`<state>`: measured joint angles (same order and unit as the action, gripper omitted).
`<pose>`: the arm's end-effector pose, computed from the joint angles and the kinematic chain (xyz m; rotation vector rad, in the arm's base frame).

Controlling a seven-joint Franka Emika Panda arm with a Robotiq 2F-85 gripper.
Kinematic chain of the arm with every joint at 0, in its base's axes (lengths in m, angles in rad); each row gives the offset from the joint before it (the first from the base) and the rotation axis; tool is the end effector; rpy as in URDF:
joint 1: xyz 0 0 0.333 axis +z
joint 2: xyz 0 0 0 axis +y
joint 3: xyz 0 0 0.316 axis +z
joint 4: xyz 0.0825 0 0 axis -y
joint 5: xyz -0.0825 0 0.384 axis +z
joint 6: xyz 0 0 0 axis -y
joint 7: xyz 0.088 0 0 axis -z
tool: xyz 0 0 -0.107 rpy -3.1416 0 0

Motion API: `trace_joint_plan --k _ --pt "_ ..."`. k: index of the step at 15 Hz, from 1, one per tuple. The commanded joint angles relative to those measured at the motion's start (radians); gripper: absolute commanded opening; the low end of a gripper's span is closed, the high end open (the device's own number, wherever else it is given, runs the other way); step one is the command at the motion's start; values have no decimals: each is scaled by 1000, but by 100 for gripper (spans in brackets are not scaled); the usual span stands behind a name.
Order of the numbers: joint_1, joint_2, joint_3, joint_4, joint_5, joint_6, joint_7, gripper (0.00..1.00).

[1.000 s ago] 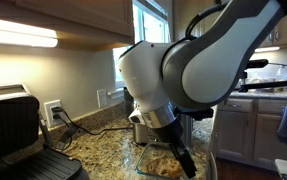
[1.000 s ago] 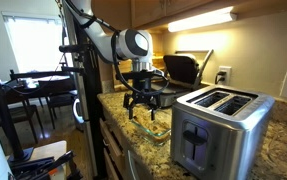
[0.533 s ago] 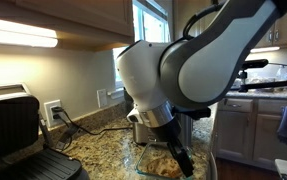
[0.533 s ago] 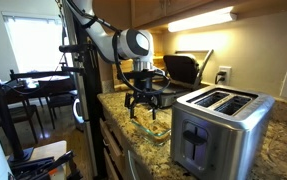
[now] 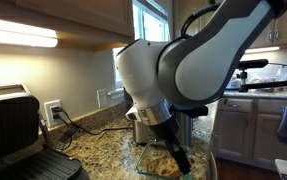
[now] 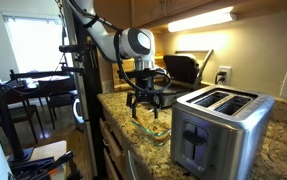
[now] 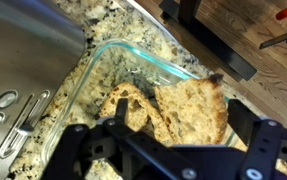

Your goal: Put one slice of bread in the bread toaster then push the lever down

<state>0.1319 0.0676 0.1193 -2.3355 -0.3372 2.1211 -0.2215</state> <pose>0.4684 0.1050 0.2888 2.6896 0.9692 -0.3958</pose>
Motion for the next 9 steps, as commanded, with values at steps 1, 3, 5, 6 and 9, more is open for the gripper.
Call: trace_joint_plan --k 1,3,5,6,9 --pt "-10 21 -8 6 -20 15 9 100" --pt "-12 28 -12 8 -21 16 9 100" --pt "-15 36 -16 12 -21 15 7 100" --pt "-15 40 -18 15 -21 15 7 100" --pt "-16 46 -22 19 -22 14 6 100"
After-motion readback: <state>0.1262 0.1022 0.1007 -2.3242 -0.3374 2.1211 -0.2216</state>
